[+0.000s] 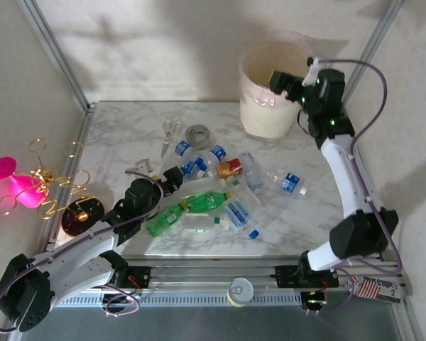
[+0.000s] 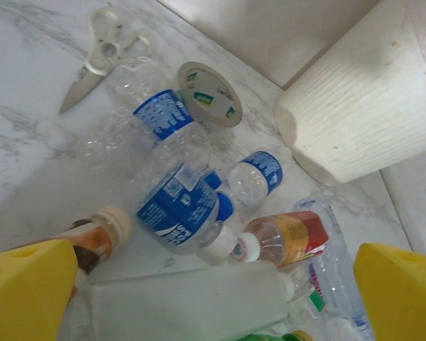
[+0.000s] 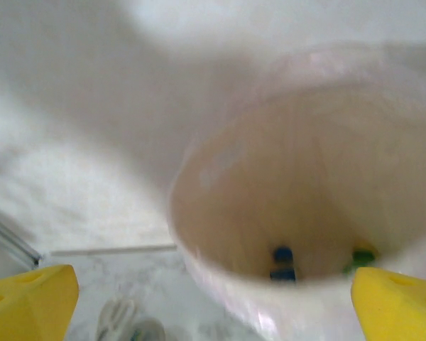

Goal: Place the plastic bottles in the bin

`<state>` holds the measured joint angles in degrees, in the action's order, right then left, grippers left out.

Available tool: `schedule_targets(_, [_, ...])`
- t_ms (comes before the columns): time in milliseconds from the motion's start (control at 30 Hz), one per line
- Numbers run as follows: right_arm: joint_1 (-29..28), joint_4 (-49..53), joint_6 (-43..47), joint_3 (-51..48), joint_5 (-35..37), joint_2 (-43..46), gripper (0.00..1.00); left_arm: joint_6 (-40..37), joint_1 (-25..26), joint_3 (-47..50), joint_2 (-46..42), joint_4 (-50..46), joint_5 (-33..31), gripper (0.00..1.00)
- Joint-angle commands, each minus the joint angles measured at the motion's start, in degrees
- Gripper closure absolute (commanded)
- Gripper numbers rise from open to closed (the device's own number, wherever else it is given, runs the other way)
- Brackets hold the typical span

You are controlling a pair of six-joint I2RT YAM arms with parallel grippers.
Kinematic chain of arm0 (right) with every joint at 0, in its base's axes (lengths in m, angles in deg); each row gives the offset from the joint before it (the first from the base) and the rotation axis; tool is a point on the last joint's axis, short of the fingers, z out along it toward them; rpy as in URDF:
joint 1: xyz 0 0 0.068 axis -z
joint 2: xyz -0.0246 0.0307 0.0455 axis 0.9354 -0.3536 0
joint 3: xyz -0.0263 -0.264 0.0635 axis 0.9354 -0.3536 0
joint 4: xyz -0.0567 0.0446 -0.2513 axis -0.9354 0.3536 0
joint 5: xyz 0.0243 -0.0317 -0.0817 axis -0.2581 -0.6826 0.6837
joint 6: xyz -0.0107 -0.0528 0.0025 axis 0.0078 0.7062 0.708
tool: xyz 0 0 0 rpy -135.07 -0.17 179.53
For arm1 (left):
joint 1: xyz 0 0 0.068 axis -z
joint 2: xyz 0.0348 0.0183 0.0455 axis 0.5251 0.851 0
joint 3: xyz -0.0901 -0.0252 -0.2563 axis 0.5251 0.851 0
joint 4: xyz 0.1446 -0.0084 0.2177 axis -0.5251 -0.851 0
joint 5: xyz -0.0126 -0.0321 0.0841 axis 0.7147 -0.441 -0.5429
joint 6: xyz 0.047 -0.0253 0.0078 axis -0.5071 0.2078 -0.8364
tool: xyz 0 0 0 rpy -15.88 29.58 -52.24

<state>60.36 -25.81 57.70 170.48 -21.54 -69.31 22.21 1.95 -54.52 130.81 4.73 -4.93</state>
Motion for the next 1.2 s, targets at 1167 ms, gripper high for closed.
schedule_targets(1167, [-0.1,6.4,-3.0,-37.3,4.1,-0.1,0.01,2.2,-0.5,-9.7,17.2,8.0,7.3,0.0])
